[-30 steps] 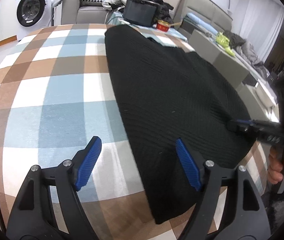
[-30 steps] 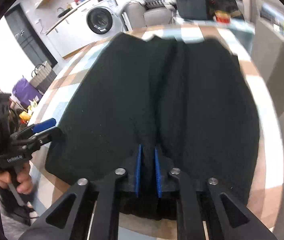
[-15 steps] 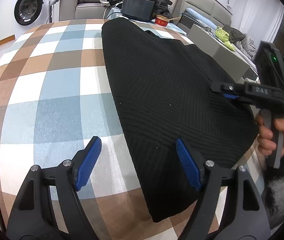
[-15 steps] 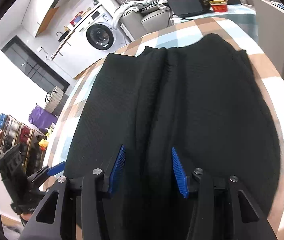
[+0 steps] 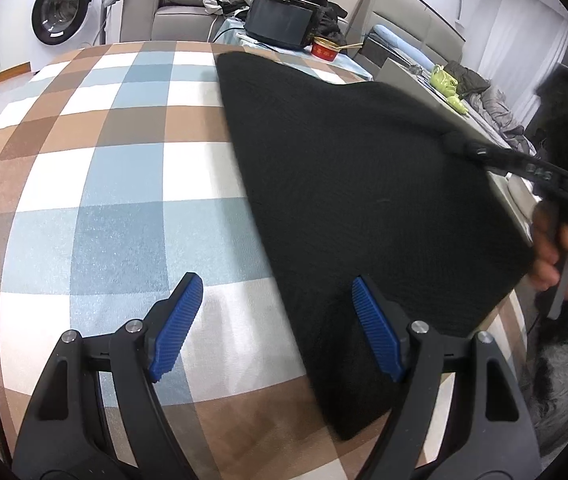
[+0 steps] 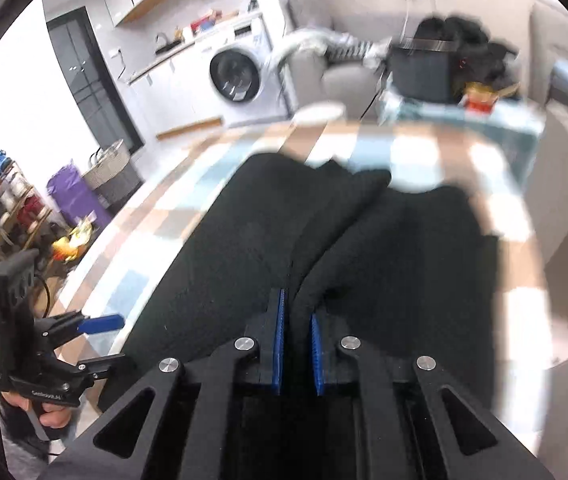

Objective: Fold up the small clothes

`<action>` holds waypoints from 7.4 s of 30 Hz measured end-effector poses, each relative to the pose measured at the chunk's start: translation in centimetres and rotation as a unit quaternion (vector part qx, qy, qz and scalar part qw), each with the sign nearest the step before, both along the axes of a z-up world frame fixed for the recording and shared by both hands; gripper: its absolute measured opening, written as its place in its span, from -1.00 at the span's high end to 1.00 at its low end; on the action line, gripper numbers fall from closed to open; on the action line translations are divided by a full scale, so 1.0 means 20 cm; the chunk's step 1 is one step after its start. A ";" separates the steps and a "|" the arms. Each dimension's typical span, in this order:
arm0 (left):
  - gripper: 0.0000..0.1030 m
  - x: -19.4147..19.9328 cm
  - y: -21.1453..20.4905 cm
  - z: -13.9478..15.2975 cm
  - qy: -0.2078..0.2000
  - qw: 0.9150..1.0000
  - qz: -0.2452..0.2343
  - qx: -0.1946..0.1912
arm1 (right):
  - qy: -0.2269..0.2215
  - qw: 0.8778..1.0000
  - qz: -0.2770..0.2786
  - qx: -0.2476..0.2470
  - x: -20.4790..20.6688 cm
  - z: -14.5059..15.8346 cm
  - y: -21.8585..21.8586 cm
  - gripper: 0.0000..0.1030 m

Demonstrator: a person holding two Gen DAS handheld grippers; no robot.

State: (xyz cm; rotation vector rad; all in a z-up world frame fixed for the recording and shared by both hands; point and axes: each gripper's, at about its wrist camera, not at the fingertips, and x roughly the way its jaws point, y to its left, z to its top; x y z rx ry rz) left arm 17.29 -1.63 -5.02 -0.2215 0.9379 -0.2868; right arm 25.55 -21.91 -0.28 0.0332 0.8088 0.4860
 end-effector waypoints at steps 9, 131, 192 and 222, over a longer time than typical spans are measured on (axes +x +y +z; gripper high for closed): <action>-0.51 0.10 -0.06 -0.03 0.019 1.000 -0.005 -0.020 | 0.071 0.990 -0.093 -0.073 0.05 -0.23 -0.27 0.49; -0.27 -0.23 0.37 -0.04 0.005 0.995 0.093 0.039 | 0.060 0.993 -0.014 0.098 0.20 -0.20 0.30 0.11; -0.80 0.04 0.40 0.11 -0.101 0.985 0.119 0.073 | -0.014 0.999 -0.006 0.041 -0.16 -0.18 0.32 -1.00; -0.98 -0.43 0.28 0.19 -0.232 0.959 0.122 0.107 | -0.160 0.986 0.027 0.044 -0.58 -0.14 0.35 -1.00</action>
